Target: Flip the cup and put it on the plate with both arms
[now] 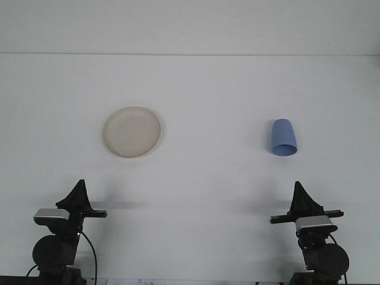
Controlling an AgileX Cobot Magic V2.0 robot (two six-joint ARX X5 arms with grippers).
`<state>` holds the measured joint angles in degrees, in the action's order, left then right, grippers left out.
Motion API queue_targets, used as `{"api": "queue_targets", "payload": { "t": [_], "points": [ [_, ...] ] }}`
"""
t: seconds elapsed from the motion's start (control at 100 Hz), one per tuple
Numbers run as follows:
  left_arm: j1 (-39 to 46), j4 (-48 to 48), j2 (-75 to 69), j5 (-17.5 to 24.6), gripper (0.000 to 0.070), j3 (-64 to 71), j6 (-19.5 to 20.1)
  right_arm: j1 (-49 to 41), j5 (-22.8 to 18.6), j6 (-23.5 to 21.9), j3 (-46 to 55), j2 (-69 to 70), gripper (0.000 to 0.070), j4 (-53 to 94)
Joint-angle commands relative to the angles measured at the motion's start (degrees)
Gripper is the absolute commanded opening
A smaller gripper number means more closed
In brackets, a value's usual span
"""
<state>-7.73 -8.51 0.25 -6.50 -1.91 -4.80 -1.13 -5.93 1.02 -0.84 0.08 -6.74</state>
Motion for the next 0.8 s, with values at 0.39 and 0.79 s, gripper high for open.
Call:
{"api": "queue_targets", "payload": {
  "t": [0.39,0.79],
  "points": [
    [0.0,-0.57,-0.07,0.13,0.0012,1.11,0.83,0.07,0.7,-1.73,-8.57,2.71,0.0,6.73],
    [0.0,-0.57,-0.07,0.13,0.0012,1.11,0.83,0.0,1.31,-3.39,-32.52,29.64,0.0,22.4]
  ]
}}
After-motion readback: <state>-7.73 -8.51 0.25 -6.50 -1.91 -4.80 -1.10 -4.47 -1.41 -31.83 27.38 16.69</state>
